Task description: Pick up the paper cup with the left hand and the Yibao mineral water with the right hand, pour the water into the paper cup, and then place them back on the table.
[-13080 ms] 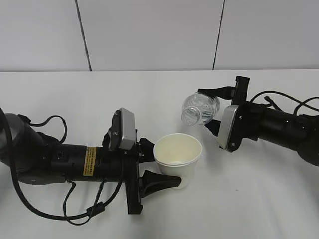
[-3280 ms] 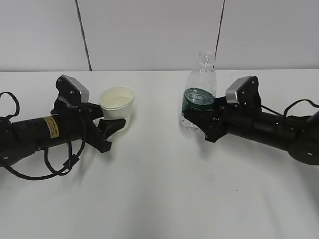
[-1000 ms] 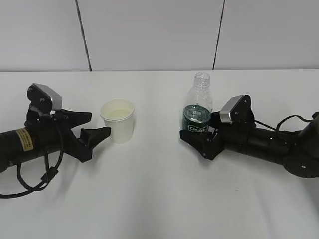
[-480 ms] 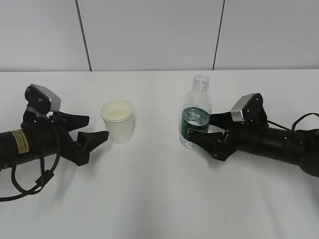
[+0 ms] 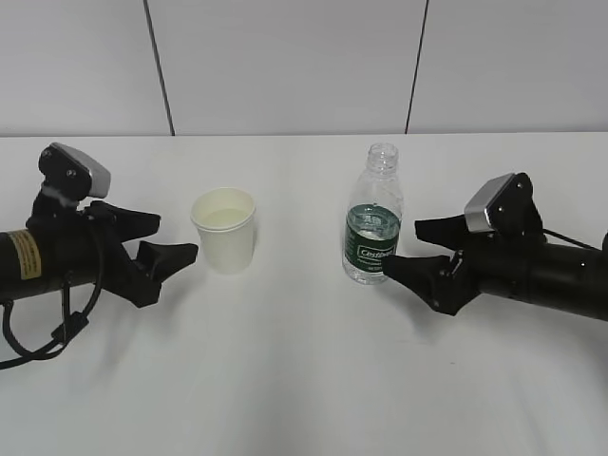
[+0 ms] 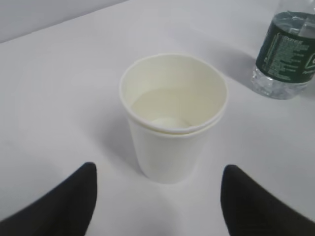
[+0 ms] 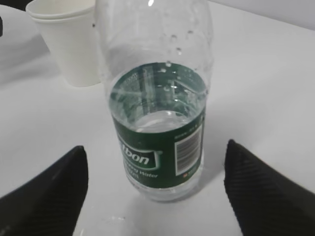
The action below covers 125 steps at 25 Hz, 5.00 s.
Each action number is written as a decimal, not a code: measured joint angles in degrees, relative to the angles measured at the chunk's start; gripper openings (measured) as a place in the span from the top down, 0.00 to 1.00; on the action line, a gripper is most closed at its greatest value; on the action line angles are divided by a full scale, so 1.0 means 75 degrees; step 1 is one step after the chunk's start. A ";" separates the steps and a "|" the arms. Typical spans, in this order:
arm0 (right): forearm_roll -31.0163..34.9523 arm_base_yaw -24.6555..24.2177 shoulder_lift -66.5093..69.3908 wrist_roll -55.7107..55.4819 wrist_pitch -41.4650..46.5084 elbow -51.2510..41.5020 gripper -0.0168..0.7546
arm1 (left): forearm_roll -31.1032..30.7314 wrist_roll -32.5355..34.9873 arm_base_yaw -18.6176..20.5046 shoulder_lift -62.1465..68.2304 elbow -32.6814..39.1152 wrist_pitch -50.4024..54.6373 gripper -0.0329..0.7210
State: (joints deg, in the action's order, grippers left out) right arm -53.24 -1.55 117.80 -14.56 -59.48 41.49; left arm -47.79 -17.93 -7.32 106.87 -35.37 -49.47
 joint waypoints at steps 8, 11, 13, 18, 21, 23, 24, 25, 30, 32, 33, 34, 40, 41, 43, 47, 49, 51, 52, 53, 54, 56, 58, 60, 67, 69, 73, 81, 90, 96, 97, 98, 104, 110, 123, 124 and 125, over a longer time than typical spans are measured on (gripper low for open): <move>-0.0028 0.0000 -0.1194 -0.0603 0.0438 -0.0646 0.17 | -0.0662 -0.1747 0.0000 -0.1671 0.0019 0.2048 0.28; -0.0100 0.0000 -0.1479 -0.0980 0.0470 -0.0819 0.18 | -0.1448 -0.2830 0.0000 -0.2293 0.0026 0.2998 0.29; -0.0256 0.0000 -0.1636 -0.1260 0.0556 -0.0871 0.18 | -0.2221 -0.3694 0.0000 -0.2636 0.0008 0.3439 0.29; -0.0753 0.0000 -0.2082 -0.1945 0.0870 -0.0888 0.19 | -0.5118 -0.6748 0.0000 -0.3003 -0.0267 0.3849 0.30; -0.1044 0.0000 -0.2488 -0.2336 0.1325 -0.0888 0.20 | -0.7041 -0.8790 0.0000 -0.3010 -0.0534 0.3655 0.31; -0.1339 0.0000 -0.2817 -0.2707 0.1877 -0.0894 0.20 | -0.7573 -0.9621 0.0009 -0.3010 -0.0652 0.3376 0.31; -0.1484 0.0000 -0.2976 -0.2871 0.2108 -0.0906 0.20 | -0.7637 -0.9781 0.0009 -0.3010 -0.0700 0.3199 0.32; -0.1642 0.0000 -0.3199 -0.3107 0.2389 -0.0906 0.20 | -0.7637 -0.9934 0.0009 -0.3013 -0.0742 0.3013 0.32; -0.2616 0.0000 -0.4013 -0.4554 0.2915 -0.0867 0.20 | -0.7637 -1.0134 0.0009 -0.3020 -0.0783 0.2635 0.34; -0.3467 0.0000 -0.4290 -0.5590 0.3162 -0.0715 0.20 | -0.7644 -1.0144 0.0009 -0.3020 -0.0783 0.2635 0.34; -0.4178 0.0000 -0.4459 -0.6242 0.3337 -0.0621 0.20 | -0.7644 -1.0144 0.0009 -0.3020 -0.0783 0.2635 0.34; -0.4751 0.0000 -0.4573 -0.6850 0.3476 -0.0530 0.20 | -0.7644 -1.0146 0.0009 -0.3020 -0.0783 0.2629 0.34; -0.6930 -0.0048 -0.5088 -1.0104 0.3514 0.0033 0.21 | -0.7644 -1.0153 0.0009 -0.3020 -0.0783 0.2574 0.34; -0.6987 -0.0079 -0.5145 -1.0326 0.3496 0.0069 0.21 | -0.7644 -1.0153 0.0009 -0.3020 -0.0783 0.2574 0.34; -0.6987 -0.0077 -0.5274 -1.0586 0.3442 0.0106 0.21 | -0.7644 -1.0156 0.0009 -0.3029 -0.0783 0.2502 0.34; -0.6987 -0.0212 -0.5774 -1.0799 0.3360 0.0106 0.21 | -0.7644 -1.0156 0.0009 -0.3281 -0.0783 0.2222 0.34; -0.6987 -0.0354 -0.6180 -1.0936 0.3175 0.0106 0.21 | -0.7644 -1.0156 0.0009 -0.3549 -0.0783 0.2183 0.34; -0.6987 -0.0434 -0.6555 -1.1046 0.3051 0.0106 0.21 | -0.7644 -1.0156 0.0009 -0.3939 -0.0783 0.2169 0.34; -0.6987 -0.0446 -0.6757 -1.1082 0.3023 0.0106 0.21 | -0.7644 -1.0156 0.0009 -0.4237 -0.0783 0.2162 0.34; -0.6987 -0.0446 -0.6925 -1.1117 0.2984 0.0106 0.21 | -0.7651 -1.0162 0.0009 -0.4468 -0.0783 0.2156 0.34; -0.6987 -0.0446 -0.7128 -1.1130 0.2948 0.0106 0.21 | -0.7651 -1.0172 0.0009 -0.4757 -0.0783 0.2125 0.34; -0.6987 -0.0446 -0.7504 -1.1149 0.2901 0.0106 0.21 | -0.7651 -1.0213 0.0009 -0.5283 -0.0783 0.2094 0.34; -0.6987 -0.0446 -0.7889 -1.1214 0.2869 0.0106 0.21 | -0.7651 -1.0376 0.0009 -0.5786 -0.0783 0.2041 0.34; -0.6987 -0.0446 -0.8242 -1.1308 0.2835 0.0106 0.21 | -0.7651 -1.0590 0.0009 -0.6175 -0.0783 0.1998 0.34; -0.6987 -0.0446 -0.9562 -1.1700 0.2755 -0.0266 0.21 | -0.7657 -1.1264 0.0009 -0.7260 -0.0776 0.1307 0.34; -0.6987 -0.0446 -0.9922 -1.1784 0.2739 -0.0527 0.21 | -0.7657 -1.1367 0.0009 -0.7496 -0.0776 0.0979 0.34; -0.6987 -0.0446 -1.0774 -1.1957 0.2709 -0.1101 0.21 | -0.7657 -1.1428 0.0009 -0.7900 -0.0776 0.0466 0.34; -0.6987 -0.0446 -1.2454 -1.2314 0.2616 -0.1821 0.21 | -0.7657 -1.1476 0.0009 -0.8530 -0.0776 -0.0116 0.35; -0.6987 -0.0446 -1.3632 -1.3038 0.2084 -0.1896 0.21 | -0.7657 -1.1476 0.0009 -0.8631 -0.0776 -0.0398 0.35; -0.6987 -0.0446 -1.3772 -1.3177 0.1485 -0.1896 0.21 | -0.7657 -1.1476 0.0009 -0.8631 -0.0776 0.0176 0.35; -0.6987 -0.0446 -1.3772 -1.3177 0.1644 -0.1896 0.21 | -0.7657 -1.1476 0.0009 -0.8631 -0.0776 0.0449 0.35; -0.6987 -0.0446 -1.3772 -1.3177 0.1994 -0.1896 0.21 | -0.7657 -1.1476 0.0009 -0.8631 -0.0776 0.0727 0.35; -0.6987 -0.0446 -1.3772 -1.3177 0.5623 -0.1896 0.21 | -0.7657 -1.1476 0.0009 -0.8631 -0.0776 0.3196 0.35; -0.6960 -0.0446 -1.3772 -1.3177 0.7069 -0.1896 0.21 | -0.7657 -1.1476 0.0009 -0.8631 -0.0776 0.3933 0.35; -0.6960 -0.0446 -1.3772 -1.3162 0.7104 -0.1896 0.21 | -0.7657 -1.1476 0.0009 -0.8631 -0.0776 0.3925 0.35; -0.6960 -0.0446 -1.3772 -1.3162 0.7104 -0.1896 0.21 | -0.7657 -1.1476 0.0009 -0.8631 -0.0776 0.3925 0.36; -0.6960 -0.0446 -1.3772 -1.3162 0.7104 -0.1896 0.21 | -0.7657 -1.1476 0.0009 -0.8631 -0.0776 0.3925 0.36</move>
State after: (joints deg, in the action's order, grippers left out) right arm -105.44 -4.90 14.51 -113.27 -6.20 27.27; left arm -105.22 -104.00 -7.26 42.14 -41.19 -20.03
